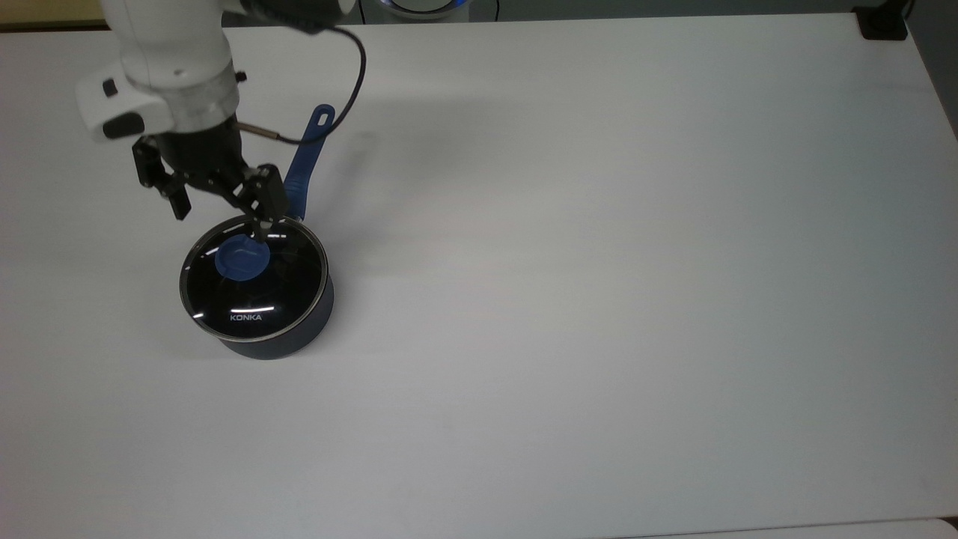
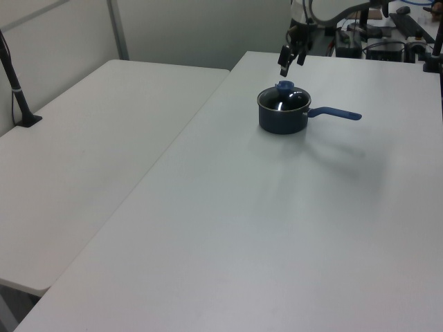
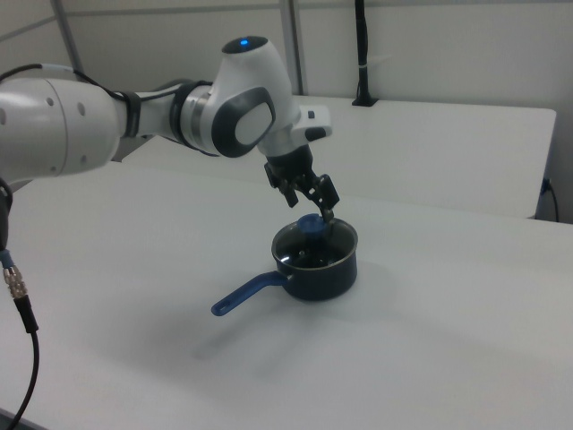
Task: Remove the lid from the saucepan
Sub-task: 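Lower the gripper around the blue lid knob and close on it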
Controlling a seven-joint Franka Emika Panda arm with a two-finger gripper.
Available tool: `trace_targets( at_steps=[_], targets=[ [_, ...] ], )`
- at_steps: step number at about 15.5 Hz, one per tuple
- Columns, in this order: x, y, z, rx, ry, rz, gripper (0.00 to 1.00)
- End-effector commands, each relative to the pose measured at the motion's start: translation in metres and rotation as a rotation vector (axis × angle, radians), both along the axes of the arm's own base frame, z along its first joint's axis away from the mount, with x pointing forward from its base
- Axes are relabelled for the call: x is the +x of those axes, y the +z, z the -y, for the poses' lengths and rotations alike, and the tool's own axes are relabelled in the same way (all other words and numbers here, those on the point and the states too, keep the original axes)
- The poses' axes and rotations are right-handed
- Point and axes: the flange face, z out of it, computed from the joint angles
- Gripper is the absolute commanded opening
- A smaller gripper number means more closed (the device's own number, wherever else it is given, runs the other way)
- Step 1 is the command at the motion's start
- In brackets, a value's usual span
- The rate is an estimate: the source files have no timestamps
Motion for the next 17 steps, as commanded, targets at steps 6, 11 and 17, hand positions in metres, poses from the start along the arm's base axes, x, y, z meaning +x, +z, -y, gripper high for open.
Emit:
trace_targets(
  at_steps=[6,11,17],
  targets=[
    [0.009,-0.040,-0.001,0.001,0.024,-0.039,1.00],
    [0.016,-0.042,-0.002,-0.006,0.019,0.005,1.00],
    [0.021,-0.047,-0.003,-0.005,0.013,0.037,1.00]
  ],
)
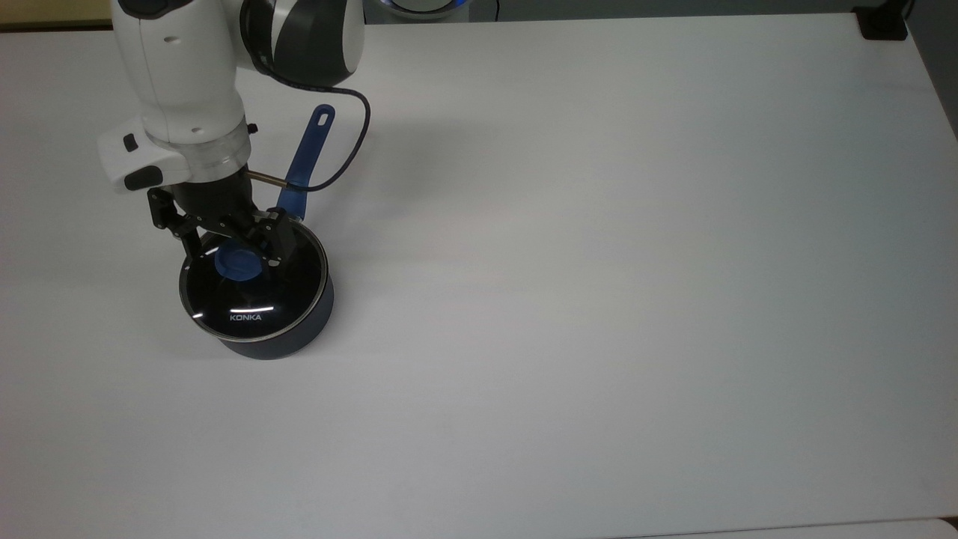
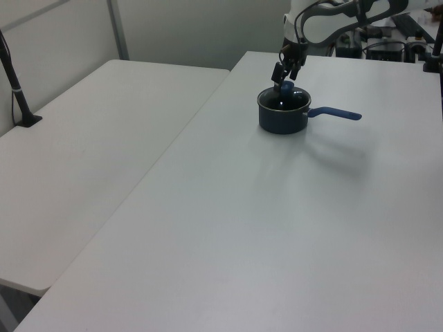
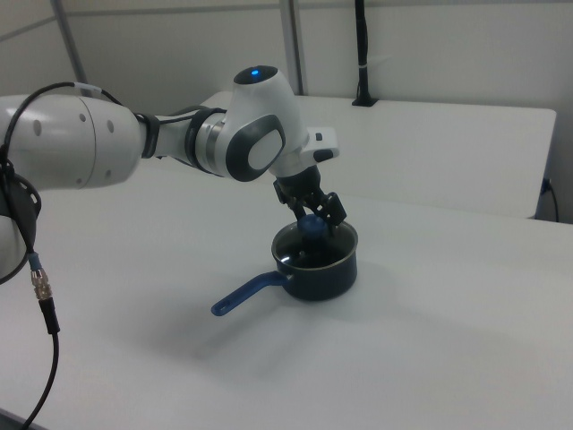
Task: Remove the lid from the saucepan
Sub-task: 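Lower the gripper around the blue lid knob and close on it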
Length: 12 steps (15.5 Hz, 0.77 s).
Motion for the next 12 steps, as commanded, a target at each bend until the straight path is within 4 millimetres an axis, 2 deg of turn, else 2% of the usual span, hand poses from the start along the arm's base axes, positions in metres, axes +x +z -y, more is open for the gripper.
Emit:
trace_targets(
  at_steps=[1,7,12],
  targets=[
    [0.0031,0.0009,-0.0034,0.002,0.004,0.019,1.00],
    [0.0024,0.0024,-0.0034,0.000,0.008,0.015,1.00],
    [0.0037,0.0008,-0.0130,0.005,0.025,0.009,1.00]
  ],
)
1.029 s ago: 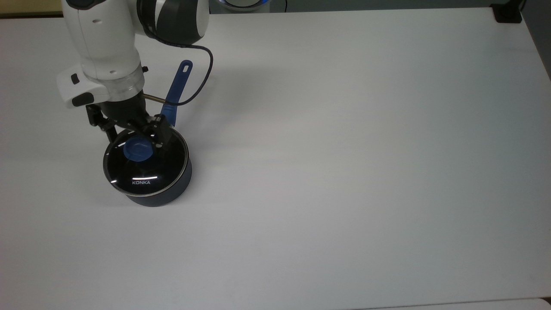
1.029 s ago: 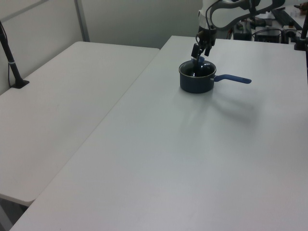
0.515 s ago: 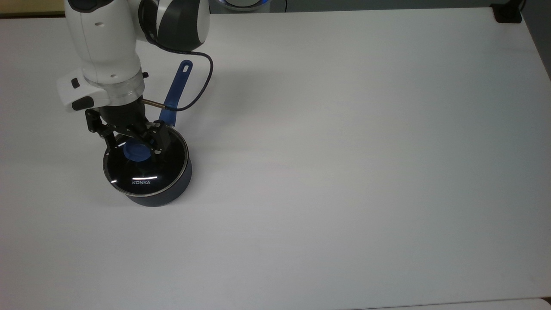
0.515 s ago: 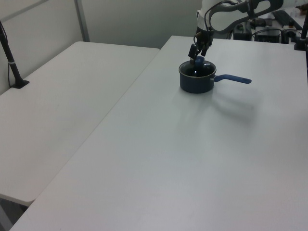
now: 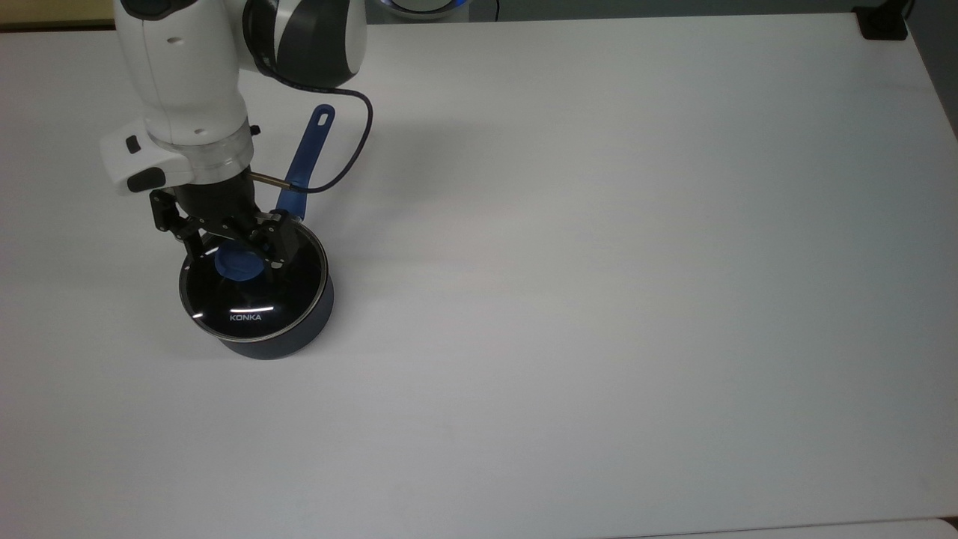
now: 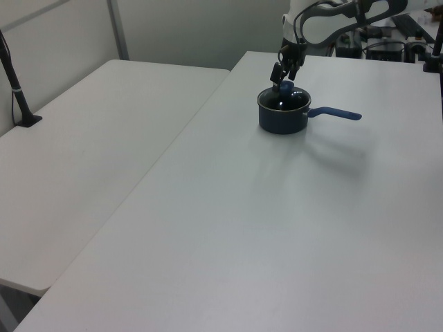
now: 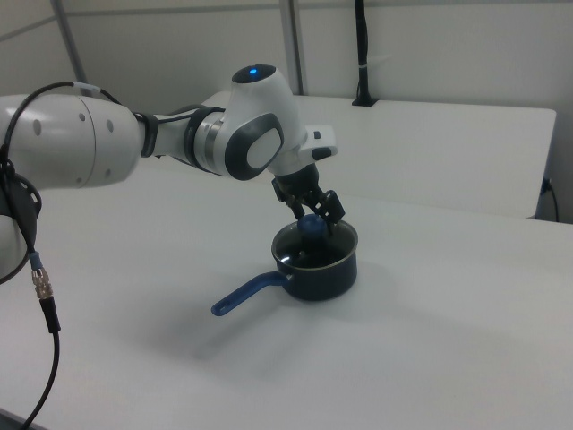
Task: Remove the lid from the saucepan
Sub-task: 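Lower the gripper around the blue lid knob and close on it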
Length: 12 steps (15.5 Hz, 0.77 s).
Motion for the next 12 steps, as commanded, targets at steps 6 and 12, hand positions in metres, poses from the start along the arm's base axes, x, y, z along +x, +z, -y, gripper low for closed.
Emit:
trace_targets(
  at_steps=[6,12],
  targets=[
    [0.0016,-0.0039,-0.0130,-0.001,0.033,-0.005,0.81],
    [0.0000,0.0016,-0.0121,-0.005,0.051,-0.005,0.60]
  ],
)
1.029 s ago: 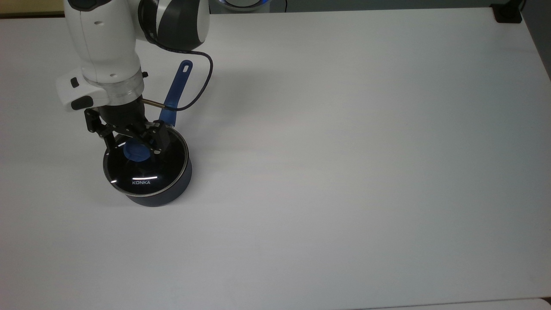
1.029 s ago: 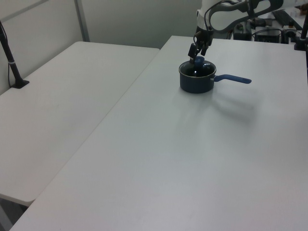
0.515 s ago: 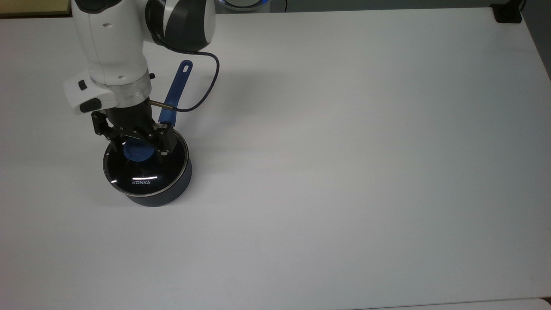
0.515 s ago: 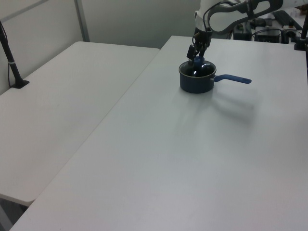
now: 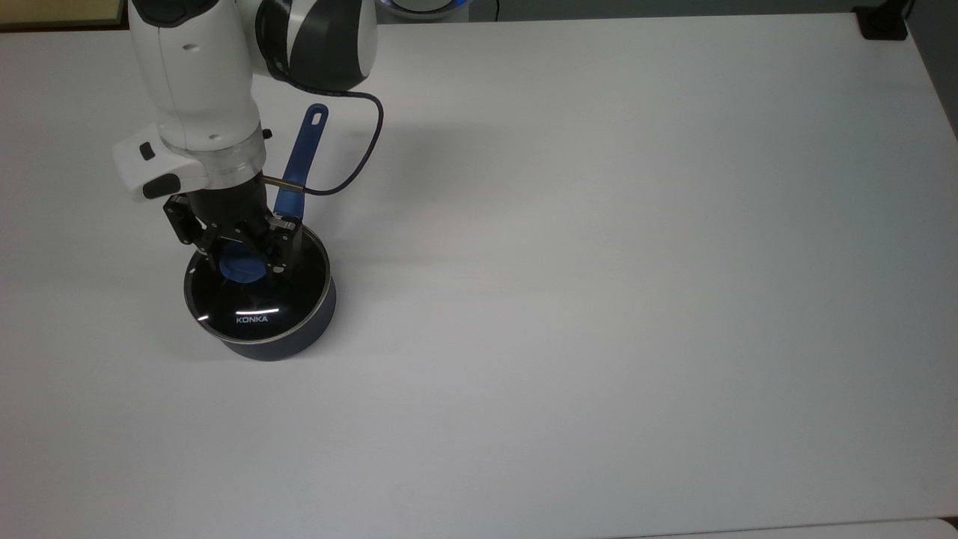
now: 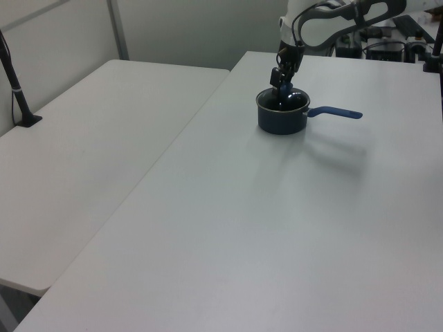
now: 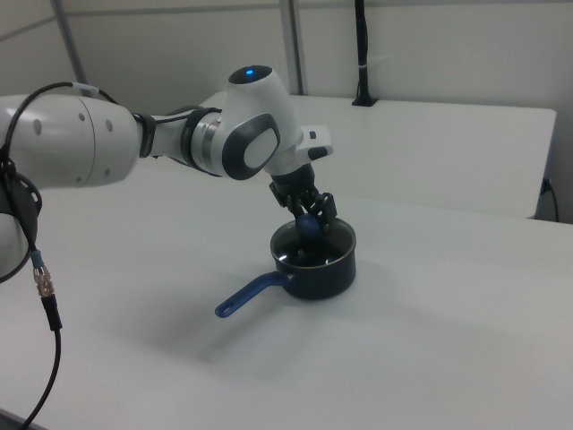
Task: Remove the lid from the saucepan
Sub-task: 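Lower the gripper around the blue lid knob and close on it, then lift the glass lid off the saucepan and carry it aside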
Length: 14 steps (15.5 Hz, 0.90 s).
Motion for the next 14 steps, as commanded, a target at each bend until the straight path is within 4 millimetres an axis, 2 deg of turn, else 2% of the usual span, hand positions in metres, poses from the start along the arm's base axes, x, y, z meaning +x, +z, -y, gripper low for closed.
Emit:
trace_targets(
  at_steps=[1,3,10,12,13,14],
  targets=[
    [-0.003,0.008,-0.002,-0.002,0.027,0.004,0.60],
    [-0.005,0.009,-0.002,0.001,0.026,-0.008,0.60],
    [-0.014,0.049,0.002,0.005,0.014,0.038,0.60],
    [-0.015,0.055,-0.003,0.014,0.016,0.040,0.60],
    [-0.015,0.059,-0.010,0.015,0.023,0.046,0.60],
    [-0.015,0.062,-0.025,0.019,0.042,0.043,0.60]
  ],
)
